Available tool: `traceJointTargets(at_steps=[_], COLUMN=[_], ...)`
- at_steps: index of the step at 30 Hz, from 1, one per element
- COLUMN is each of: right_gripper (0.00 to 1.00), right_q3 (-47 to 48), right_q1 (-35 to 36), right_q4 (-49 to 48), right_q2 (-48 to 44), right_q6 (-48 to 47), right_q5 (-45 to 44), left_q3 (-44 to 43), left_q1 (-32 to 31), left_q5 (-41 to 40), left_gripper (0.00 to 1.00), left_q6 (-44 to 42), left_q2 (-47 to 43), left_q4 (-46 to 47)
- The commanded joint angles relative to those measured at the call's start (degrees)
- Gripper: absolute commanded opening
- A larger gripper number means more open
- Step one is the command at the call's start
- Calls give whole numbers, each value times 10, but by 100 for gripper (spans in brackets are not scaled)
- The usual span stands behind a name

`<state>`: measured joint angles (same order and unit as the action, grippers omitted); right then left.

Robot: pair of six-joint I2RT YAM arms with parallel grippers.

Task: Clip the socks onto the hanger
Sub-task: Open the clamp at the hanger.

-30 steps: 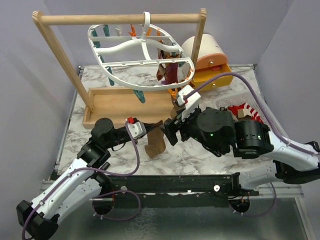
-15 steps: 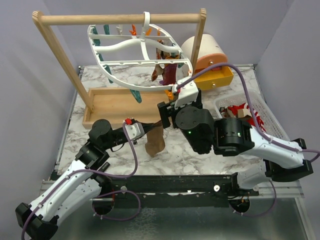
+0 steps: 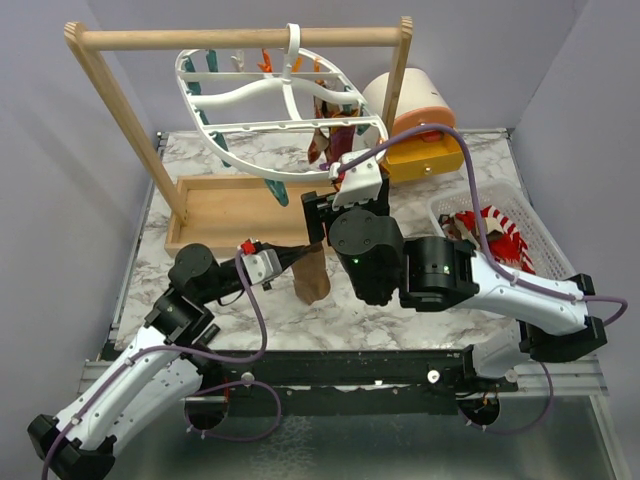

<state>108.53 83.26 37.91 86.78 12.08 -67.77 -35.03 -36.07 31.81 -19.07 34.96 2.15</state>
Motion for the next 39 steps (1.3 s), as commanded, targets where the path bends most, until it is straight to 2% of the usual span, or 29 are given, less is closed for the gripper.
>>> traceJointTargets(at_steps=[1, 13, 17, 32, 39], right_gripper=[75, 75, 73, 51, 34], right_q3=[-10, -8, -17, -40, -50], right_q1=[-10, -66, -70, -84, -85], right_q4=[-63, -14, -29, -71, -79], right_q2=[6, 20, 19, 2, -10], right_q6=[-27, 28, 27, 5, -1], right_q5=[-46, -20, -19, -19, -12], left_q3=[2, 16, 18, 20, 16], left_q1=[0, 0, 0, 0, 0], left_q5=[-3, -1, 4, 7, 9], left_gripper=[0, 0, 0, 0, 0], left_q6=[6, -1, -4, -10, -7], left_q2=[-14, -33, -29, -21, -11], left_q4=[14, 9, 8, 18, 29])
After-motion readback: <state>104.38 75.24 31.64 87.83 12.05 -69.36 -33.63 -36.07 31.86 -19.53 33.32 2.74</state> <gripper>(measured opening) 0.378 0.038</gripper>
